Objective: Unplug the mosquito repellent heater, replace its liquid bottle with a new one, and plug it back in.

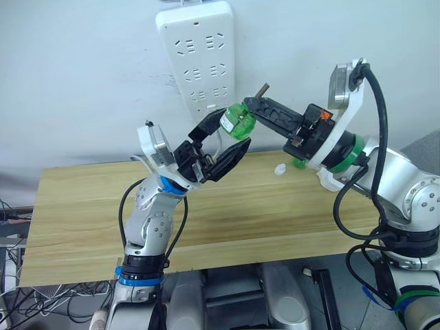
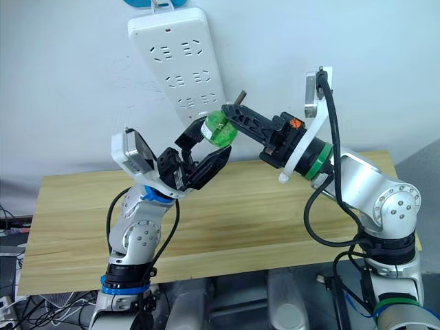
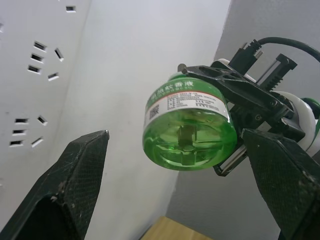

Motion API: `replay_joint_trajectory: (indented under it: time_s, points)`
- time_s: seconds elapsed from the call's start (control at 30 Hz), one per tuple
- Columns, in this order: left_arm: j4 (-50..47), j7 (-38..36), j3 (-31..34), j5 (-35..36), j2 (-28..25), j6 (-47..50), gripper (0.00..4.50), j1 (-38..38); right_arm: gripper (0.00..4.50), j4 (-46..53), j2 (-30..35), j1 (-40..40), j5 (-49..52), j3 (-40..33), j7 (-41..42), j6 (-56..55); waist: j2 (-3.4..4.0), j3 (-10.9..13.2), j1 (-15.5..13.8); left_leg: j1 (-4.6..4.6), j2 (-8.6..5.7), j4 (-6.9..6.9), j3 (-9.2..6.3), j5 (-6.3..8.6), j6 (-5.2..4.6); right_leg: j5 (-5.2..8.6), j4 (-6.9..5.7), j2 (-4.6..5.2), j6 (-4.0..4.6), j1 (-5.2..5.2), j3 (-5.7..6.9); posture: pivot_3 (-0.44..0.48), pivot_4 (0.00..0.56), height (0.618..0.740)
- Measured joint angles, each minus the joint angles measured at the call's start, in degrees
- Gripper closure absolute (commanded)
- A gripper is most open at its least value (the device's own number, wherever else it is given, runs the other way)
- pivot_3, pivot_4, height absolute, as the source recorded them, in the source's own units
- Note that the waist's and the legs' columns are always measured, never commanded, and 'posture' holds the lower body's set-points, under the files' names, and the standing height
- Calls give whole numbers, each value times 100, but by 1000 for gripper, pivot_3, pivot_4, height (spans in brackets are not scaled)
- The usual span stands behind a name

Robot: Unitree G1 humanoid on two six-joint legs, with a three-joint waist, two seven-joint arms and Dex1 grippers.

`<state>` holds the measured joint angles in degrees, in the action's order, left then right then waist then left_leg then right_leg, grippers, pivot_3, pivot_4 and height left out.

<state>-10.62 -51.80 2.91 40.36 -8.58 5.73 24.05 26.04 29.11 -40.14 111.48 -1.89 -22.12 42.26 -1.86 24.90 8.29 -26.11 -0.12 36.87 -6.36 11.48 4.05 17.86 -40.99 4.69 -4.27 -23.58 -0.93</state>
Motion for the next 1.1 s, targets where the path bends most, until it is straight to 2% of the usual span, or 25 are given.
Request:
replay_joint_trajectory:
  time_s: [0.13,0.23,0.33,0.57,0.7,1.07,1.1]
  points:
    - [17,9,-23,0,67,-6,0,42,3666,1,0,0,0,10,-33,-39,0,0,0,0,0,0,0,0,0,0,1,0,0,0,0,-283,388,730]
    - [18,21,-23,4,99,-4,621,48,3666,12,0,0,0,59,-37,-43,0,0,1,0,0,0,0,0,0,0,1,0,0,0,0,-283,389,730]
    - [38,70,-19,8,112,1,1439,127,3666,15,2,0,1,86,-37,-43,0,0,-1,-1,-1,1,0,0,0,0,0,0,0,0,0,-284,389,730]
    - [57,108,-29,8,149,2,1439,188,3666,15,48,0,1,88,-36,-56,0,0,3,-2,-1,0,0,0,0,0,2,0,0,0,0,-284,387,730]
    - [60,81,-45,10,165,3,2191,218,3666,15,73,1,0,88,-36,-77,0,0,2,-2,-2,0,0,0,0,0,3,0,-1,0,0,-282,387,730]
    - [60,81,-46,9,152,11,2252,221,3666,14,83,0,0,98,-39,-84,0,0,2,-2,-1,0,0,0,0,0,4,0,-1,0,0,-280,380,730]
    - [60,81,-46,9,151,11,2252,222,3316,14,83,0,0,98,-39,-84,0,0,1,-2,-1,0,0,0,0,0,4,0,-1,0,0,-280,380,730]
